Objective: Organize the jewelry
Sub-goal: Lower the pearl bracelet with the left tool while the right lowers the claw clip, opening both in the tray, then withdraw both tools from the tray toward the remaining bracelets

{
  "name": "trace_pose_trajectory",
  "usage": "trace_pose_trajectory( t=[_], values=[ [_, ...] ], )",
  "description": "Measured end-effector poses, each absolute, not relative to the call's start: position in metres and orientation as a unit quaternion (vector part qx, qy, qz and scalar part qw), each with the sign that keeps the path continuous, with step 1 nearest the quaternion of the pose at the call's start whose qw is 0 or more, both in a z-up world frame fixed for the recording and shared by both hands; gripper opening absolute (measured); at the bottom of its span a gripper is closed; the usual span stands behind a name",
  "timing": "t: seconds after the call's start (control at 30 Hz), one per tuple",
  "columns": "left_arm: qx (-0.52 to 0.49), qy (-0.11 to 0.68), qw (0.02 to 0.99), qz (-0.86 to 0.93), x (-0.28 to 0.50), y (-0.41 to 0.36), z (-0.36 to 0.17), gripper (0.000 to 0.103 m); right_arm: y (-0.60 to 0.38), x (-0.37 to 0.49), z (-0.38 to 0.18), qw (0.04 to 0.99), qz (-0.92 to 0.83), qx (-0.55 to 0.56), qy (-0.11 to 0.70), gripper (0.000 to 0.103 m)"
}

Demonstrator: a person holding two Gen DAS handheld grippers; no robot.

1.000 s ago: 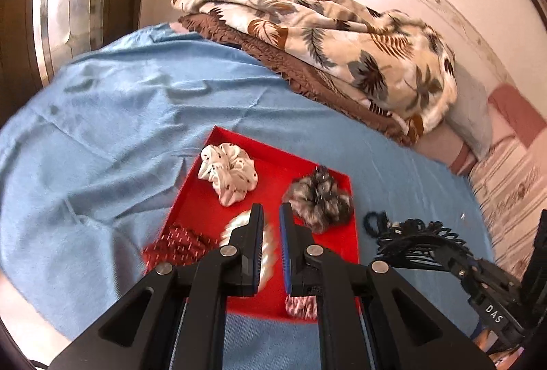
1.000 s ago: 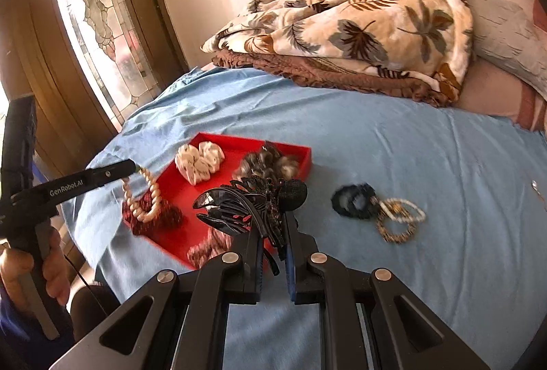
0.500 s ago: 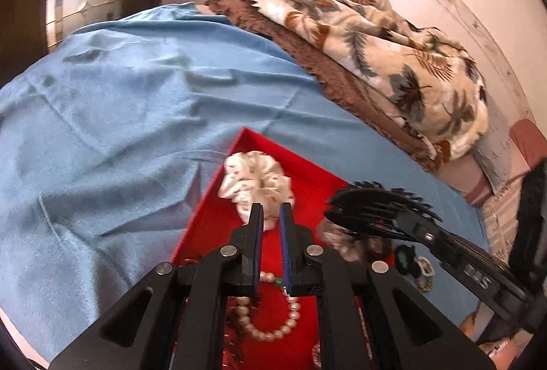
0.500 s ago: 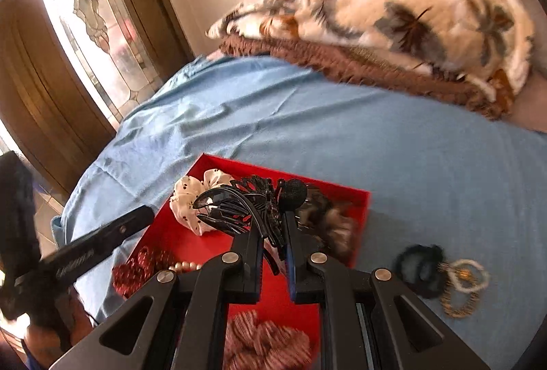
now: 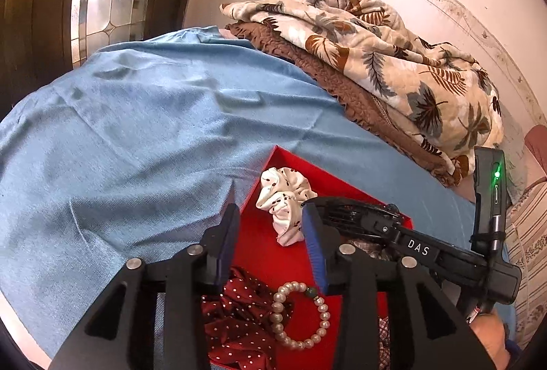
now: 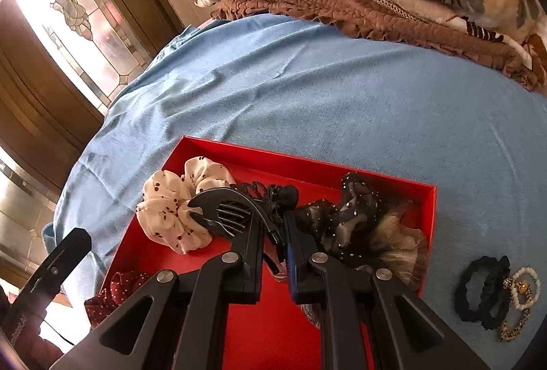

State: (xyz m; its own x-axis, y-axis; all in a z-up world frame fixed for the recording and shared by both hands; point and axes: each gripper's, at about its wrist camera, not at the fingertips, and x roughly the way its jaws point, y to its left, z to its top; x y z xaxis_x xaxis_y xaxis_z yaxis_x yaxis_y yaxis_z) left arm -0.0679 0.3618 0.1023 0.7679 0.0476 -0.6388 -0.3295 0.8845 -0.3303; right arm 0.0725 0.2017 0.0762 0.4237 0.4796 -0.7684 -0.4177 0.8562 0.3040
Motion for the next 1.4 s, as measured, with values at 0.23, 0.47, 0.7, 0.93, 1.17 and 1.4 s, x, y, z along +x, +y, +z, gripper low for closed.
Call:
trace_pose_trajectory(
  t=[0.23,0.47,0.7,0.93,1.17,1.4],
  values=[
    [-0.214,0.322,0.915,0.113,-0.071,0.360,0.106,0.049,0.202,0.068,0.084,0.849,0.268,0.029,0.455,0.043],
    [-0.206,0.318,0.918,0.120,-0.080,0.355,0.116,0.060,0.200,0.051,0.103,0.859,0.273,0.014,0.432,0.055],
    [-0.188,0.323,0.918,0.133,-0.095,0.345,0.124,0.062,0.188,0.030,0.121,0.867,0.273,0.006,0.417,0.056],
    [-0.177,0.327,0.917,0.146,-0.114,0.338,0.137,0.063,0.161,0.007,0.135,0.876,0.260,0.009,0.406,0.057],
    [-0.154,0.321,0.923,0.146,-0.133,0.320,0.155,0.065,0.125,-0.017,0.139,0.883,0.241,0.022,0.403,0.060],
    [-0.123,0.320,0.931,0.129,-0.143,0.293,0.167,0.067,0.075,-0.039,0.128,0.885,0.212,0.045,0.411,0.060]
  ],
)
